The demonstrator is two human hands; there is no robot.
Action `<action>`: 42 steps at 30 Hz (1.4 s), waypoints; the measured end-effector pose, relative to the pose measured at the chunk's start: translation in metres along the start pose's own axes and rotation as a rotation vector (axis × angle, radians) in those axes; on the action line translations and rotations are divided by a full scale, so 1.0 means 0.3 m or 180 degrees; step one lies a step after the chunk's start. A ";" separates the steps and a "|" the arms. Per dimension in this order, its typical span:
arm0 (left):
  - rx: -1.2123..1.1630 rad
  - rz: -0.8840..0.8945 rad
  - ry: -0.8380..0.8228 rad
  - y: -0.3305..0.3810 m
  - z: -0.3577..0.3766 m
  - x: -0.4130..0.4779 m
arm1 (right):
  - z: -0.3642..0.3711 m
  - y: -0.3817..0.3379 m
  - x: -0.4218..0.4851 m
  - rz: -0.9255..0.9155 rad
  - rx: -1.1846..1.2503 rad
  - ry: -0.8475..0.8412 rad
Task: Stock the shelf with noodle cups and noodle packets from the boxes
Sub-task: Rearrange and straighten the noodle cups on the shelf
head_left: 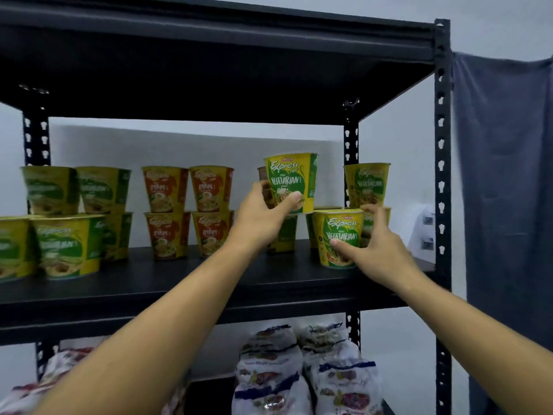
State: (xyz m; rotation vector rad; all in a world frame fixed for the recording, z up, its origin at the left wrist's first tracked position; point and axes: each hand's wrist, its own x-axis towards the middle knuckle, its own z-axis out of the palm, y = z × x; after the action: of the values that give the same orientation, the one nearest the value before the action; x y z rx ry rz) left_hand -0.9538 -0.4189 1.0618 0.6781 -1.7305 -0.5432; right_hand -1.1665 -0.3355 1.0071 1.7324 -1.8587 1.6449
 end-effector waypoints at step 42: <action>0.1438 -0.1042 0.0058 -0.234 -0.708 -0.161 | 0.513 -0.511 -0.001 0.0471 0.0848 -0.1338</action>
State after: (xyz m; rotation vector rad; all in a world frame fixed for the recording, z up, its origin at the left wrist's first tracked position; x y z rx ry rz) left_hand -0.7275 -0.4398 1.0342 1.2976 -1.7496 -0.3635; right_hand -0.9649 -0.4106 1.0365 2.2475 -2.0582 1.7566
